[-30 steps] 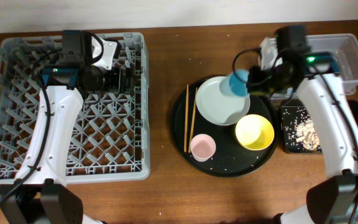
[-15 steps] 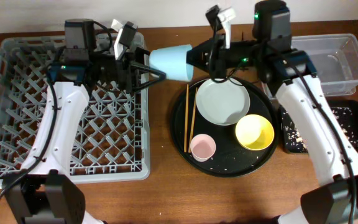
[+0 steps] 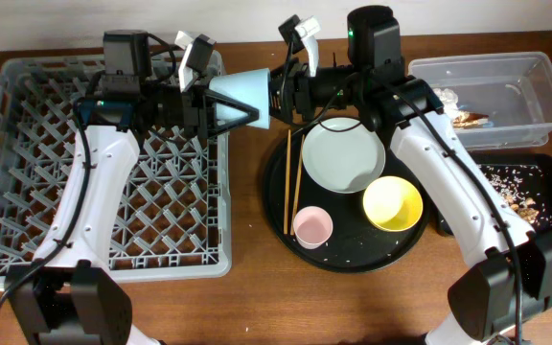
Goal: Sort waste into correct bins and load items into the dishwasher rack
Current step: 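Hand the blue cup from the right gripper to the left gripper, then place the blue cup upside down in the rack with the left gripper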
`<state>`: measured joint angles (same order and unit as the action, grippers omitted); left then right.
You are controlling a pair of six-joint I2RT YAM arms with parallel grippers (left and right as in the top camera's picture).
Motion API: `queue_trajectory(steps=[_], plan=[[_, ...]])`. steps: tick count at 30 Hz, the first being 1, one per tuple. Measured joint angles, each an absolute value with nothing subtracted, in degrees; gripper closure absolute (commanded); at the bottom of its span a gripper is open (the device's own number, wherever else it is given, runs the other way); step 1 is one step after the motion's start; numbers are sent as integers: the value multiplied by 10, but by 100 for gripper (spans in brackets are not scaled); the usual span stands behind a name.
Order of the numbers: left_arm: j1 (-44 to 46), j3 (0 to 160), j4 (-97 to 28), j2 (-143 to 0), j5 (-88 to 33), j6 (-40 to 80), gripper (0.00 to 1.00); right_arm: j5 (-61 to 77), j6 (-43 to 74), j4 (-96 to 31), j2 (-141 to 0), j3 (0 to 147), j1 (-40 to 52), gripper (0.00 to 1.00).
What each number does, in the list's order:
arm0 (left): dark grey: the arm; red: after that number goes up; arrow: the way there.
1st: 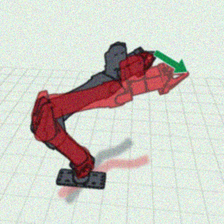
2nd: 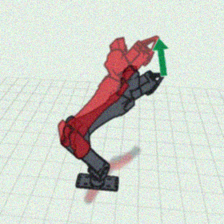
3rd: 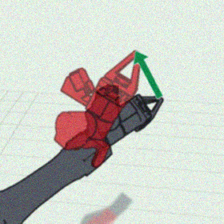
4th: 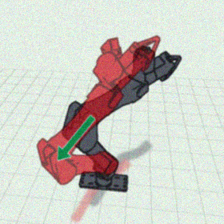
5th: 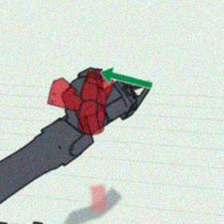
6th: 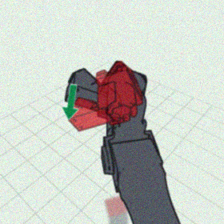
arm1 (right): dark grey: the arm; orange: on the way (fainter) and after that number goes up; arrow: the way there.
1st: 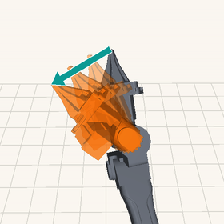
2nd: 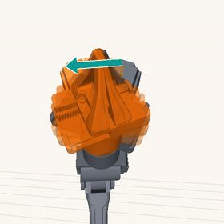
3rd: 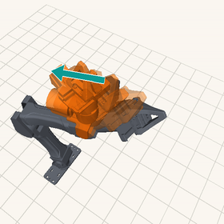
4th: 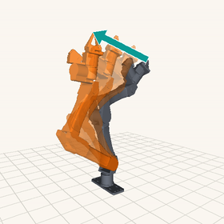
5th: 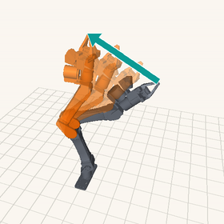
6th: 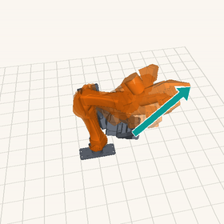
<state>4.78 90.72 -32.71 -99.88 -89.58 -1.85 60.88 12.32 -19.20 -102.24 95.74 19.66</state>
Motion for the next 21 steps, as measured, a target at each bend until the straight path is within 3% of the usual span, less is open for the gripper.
queue_trajectory(steps=[3, 6, 9, 12, 15, 21], plan=[[40, 907, -327, -999, -896, -18, 46, 609, 125, -192, -1022, 957, 181, 13], [-16, 907, -327, -999, -891, -19, 46, 648, 128, -227, -1023, 958, 94, 2], [-74, 907, -336, -999, -820, -19, 46, 665, 126, -291, -1024, 960, 27, 2], [-74, 909, -431, -999, -597, -17, 50, 597, 97, -421, -1024, 964, -10, 2], [-38, 908, -571, -999, -338, -17, 51, 434, 84, -514, -1025, 965, -9, 2], [95, 907, -740, -999, -19, 4, 51, 291, 77, -560, -1025, 965, -9, 2]])
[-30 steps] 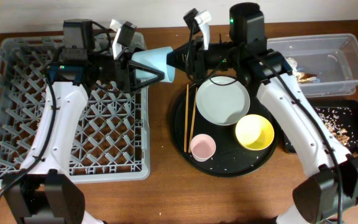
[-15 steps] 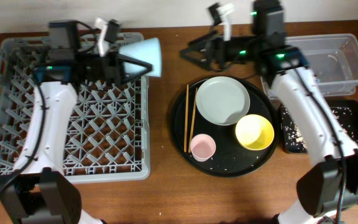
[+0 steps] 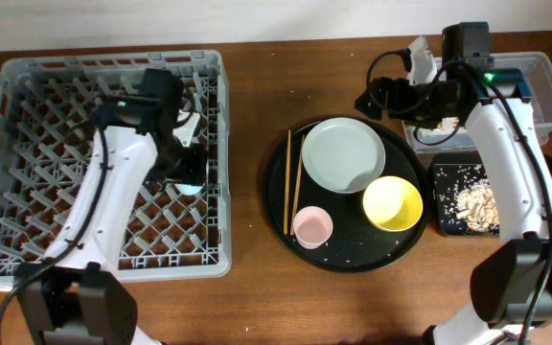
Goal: Sort waste into correct bins and load items into the dishwasher rack
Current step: 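Place the blue cup upside down in the rack with the left gripper, then grasp the pink cup with the right gripper and hand it to the left gripper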
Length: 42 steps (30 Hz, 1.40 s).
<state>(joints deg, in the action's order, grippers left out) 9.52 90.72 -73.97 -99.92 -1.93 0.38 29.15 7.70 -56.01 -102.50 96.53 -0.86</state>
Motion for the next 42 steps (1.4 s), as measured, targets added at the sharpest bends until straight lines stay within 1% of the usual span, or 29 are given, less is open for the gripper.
queue_trajectory(steps=[2, 3, 4, 5, 7, 8, 10, 12, 15, 16, 18, 19, 20, 21, 22, 23, 25, 28, 30, 32, 33, 34, 35, 36, 37, 39, 41, 42], plan=[[103, 893, -732, -999, 16, 11, 50, 287, 77, -560, -1025, 965, -9, 2], [105, 876, -719, -999, 23, 13, 46, 284, 77, -562, -1025, 965, -9, 1], [107, 843, -702, -1006, 33, 14, 46, 283, 77, -562, -1025, 965, -9, 2], [107, 839, -690, -1006, 33, 14, 42, 283, 77, -563, -1025, 965, -9, 2], [107, 838, -674, -1006, 33, 14, 25, 283, 77, -568, -1025, 965, -9, 2], [107, 838, -672, -1007, 32, 17, 18, 278, 77, -571, -1025, 965, -9, 2], [107, 838, -672, -1007, 28, 19, 8, 272, 76, -575, -1025, 965, -9, 2], [107, 838, -672, -1008, 28, 23, 5, 270, 76, -575, -1025, 965, -9, 2], [107, 838, -667, -1008, 21, 22, 5, 270, 75, -575, -1025, 965, -9, 1], [107, 838, -666, -1008, 17, 22, 5, 270, 76, -576, -1025, 965, -9, 2], [107, 882, -670, -1010, -19, 22, 5, 273, 76, -598, -1025, 965, -9, 26], [107, 904, -675, -1010, -31, 22, 5, 275, 75, -630, -1025, 966, -4, 33], [107, 953, -670, -1014, -50, 22, 5, 273, 73, -659, -1025, 965, 10, 35], [107, 990, -665, -1014, -68, 22, 4, 265, 70, -679, -1025, 948, 57, 41], [107, 1007, -660, -1014, -77, 27, 4, 263, 69, -686, -1026, 925, 97, 44], [107, 1011, -651, -1014, -84, 29, 4, 255, 70, -675, -1025, 899, 126, 46], [105, 1011, -648, -1014, -89, 34, 4, 244, 73, -667, -1026, 841, 178, 46], [84, 1011, -649, -1014, -95, 56, 4, 195, 103, -656, -1027, 779, 193, 47], [52, 1011, -649, -1014, -112, 66, 4, 186, 107, -649, -1027, 758, 193, 54], [36, 1011, -649, -1014, -123, 70, 4, 182, 110, -642, -1027, 757, 193, 68], [36, 1011, -649, -1014, -125, 70, 4, 180, 111, -642, -1027, 757, 193, 68], [36, 1011, -649, -1014, -128, 70, 4, 179, 114, -639, -1027, 755, 194, 71], [36, 1011, -649, -1014, -130, 70, 4, 178, 114, -631, -1027, 746, 196, 82], [36, 1011, -649, -1014, -131, 70, 4, 178, 115, -620, -1027, 737, 199, 96], [36, 1011, -648, -1014, -131, 70, 11, 178, 119, -610, -1027, 723, 205, 96], [36, 1011, -648, -1014, -132, 72, 11, 178, 121, -599, -1027, 721, 206, 96], [36, 1011, -648, -1014, -143, 77, 3, 181, 121, -605, -1027, 729, 206, 96], [36, 1011, -642, -1014, -169, 81, 2, 188, 121, -606, -1027, 745, 206, 96]])
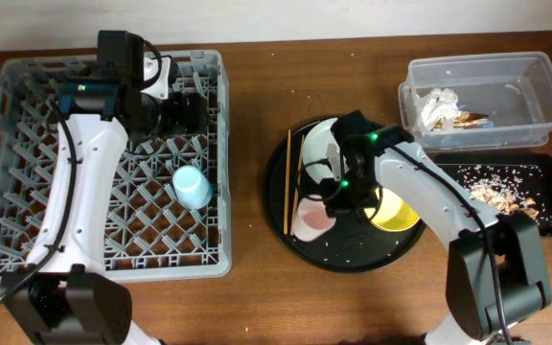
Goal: Sort waste into correct bins and load items into the dishwasher rack
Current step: 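Grasp the pink cup with the right gripper and hand it to the left gripper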
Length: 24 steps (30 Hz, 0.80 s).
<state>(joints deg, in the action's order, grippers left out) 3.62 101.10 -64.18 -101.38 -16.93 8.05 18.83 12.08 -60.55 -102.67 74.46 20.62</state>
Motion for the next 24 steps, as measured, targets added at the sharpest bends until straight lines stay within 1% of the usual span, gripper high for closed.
queue_trajectory(steps=[1, 3, 5, 6, 7, 9, 11, 13, 17, 19, 20, 24], plan=[[34, 1011, -633, -1014, -222, 83, 1, 207, 121, -599, -1022, 766, 204, 96], [15, 1011, -621, -1014, -381, 67, 1, 268, 121, -517, -987, 791, 183, 96], [-22, 1011, -614, -1014, -578, 17, 1, 424, 123, -338, -967, 807, 126, 96], [-28, 1011, -616, -1014, -655, -16, 1, 510, 149, -218, -967, 803, 113, 96], [-28, 1012, -614, -1014, -736, -55, 1, 551, 177, -162, -967, 805, 115, 96], [-23, 1012, -616, -1016, -790, -86, 1, 589, 233, -32, -967, 804, 136, 96], [-6, 1012, -614, -1023, -810, -106, 1, 612, 258, 3, -967, 804, 157, 96], [9, 1012, -615, -1049, -822, -114, 1, 626, 268, 13, -967, 804, 158, 96], [11, 1012, -605, -1077, -890, -125, 3, 626, 271, 17, -968, 804, 166, 96], [11, 1012, -604, -1077, -901, -127, 11, 622, 271, 17, -968, 804, 173, 96], [11, 1012, -604, -1077, -901, -128, 19, 613, 270, 17, -969, 804, 177, 96], [31, 1012, -603, -1078, -901, -129, 19, 605, 270, 18, -982, 804, 180, 96]])
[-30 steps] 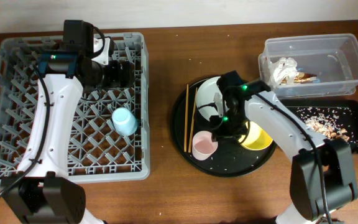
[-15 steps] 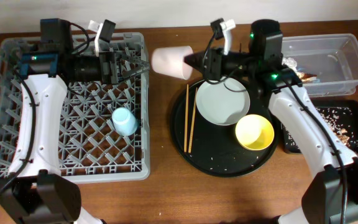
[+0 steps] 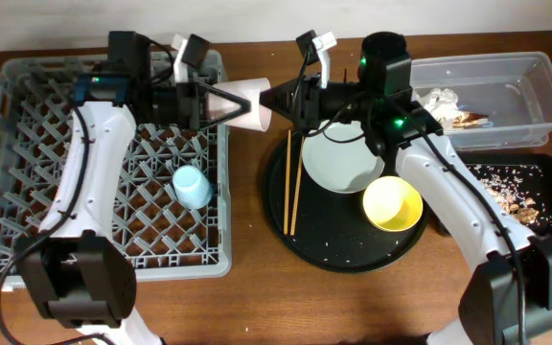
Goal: Sort waste into correct bins and load items into the dishwasher rack
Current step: 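Grasp the pink cup with the right gripper and hand it to the left gripper, then place the pink cup upside down in the rack with the left gripper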
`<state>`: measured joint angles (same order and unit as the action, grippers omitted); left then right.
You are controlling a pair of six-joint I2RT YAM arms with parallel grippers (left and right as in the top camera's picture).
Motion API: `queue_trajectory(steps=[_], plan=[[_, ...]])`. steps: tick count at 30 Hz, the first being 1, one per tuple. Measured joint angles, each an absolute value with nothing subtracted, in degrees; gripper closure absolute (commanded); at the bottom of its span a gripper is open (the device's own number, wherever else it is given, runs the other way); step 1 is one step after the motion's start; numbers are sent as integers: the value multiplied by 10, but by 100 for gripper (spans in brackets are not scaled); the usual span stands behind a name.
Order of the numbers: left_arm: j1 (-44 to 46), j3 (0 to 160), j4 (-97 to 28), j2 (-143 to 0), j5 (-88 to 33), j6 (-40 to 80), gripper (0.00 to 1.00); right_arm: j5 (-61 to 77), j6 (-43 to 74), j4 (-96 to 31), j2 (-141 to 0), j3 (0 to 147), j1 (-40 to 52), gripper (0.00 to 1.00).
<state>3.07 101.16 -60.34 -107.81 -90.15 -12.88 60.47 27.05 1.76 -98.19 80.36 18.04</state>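
A pink cup [image 3: 245, 103] hangs on its side in the air between the rack and the black round tray [image 3: 353, 261]. My right gripper [image 3: 271, 100] is shut on its wide end. From the left, my left gripper [image 3: 220, 102] is open, its fingers reaching around the cup's narrow end. A blue cup [image 3: 192, 185] lies in the grey dishwasher rack [image 3: 27, 192]. On the tray are a pale green plate [image 3: 338, 158], a yellow bowl [image 3: 392, 204] and a pair of chopsticks [image 3: 293, 187].
A clear plastic bin [image 3: 506, 81] at the back right holds crumpled paper and scraps. In front of it a black rectangular tray [image 3: 511, 187] carries food crumbs. Bare brown table lies between the rack and the round tray.
My right gripper was down at the pink cup on the round tray; now it holds that cup in the air toward the rack. My left gripper has moved right to meet it.
First both grippers met over the table's back with the blue cup between them. Then the left arm had the blue cup down in the rack while the right was at the clear bin. Later the blue cup lay free in the rack. The pink cup now sits between both grippers.
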Motion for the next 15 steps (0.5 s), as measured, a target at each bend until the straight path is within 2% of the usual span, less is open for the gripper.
queue_trajectory(steps=[2, 3, 4, 5, 7, 10, 13, 15], plan=[[41, 1012, -604, -1080, -901, -129, 20, 604, 270, 20, -986, 804, 182, 94], [41, 1012, -603, -1082, -900, -129, 24, 602, 270, 20, -987, 804, 182, 87], [41, 1012, -603, -1083, -901, -129, 25, 598, 272, 20, -987, 804, 182, 57], [44, 1012, -604, -1083, -900, -129, 27, 590, 272, 23, -987, 804, 188, 20], [49, 1012, -601, -1083, -897, -129, 29, 590, 270, 22, -987, 804, 192, 2], [48, 1012, -589, -1083, -896, -129, 32, 590, 272, -2, -987, 804, 181, 2], [25, 1012, -586, -1083, -872, -129, 35, 589, 272, -69, -988, 805, 106, 2], [-2, 1012, -586, -1083, -809, -128, 35, 586, 274, -111, -989, 805, 46, 2]])
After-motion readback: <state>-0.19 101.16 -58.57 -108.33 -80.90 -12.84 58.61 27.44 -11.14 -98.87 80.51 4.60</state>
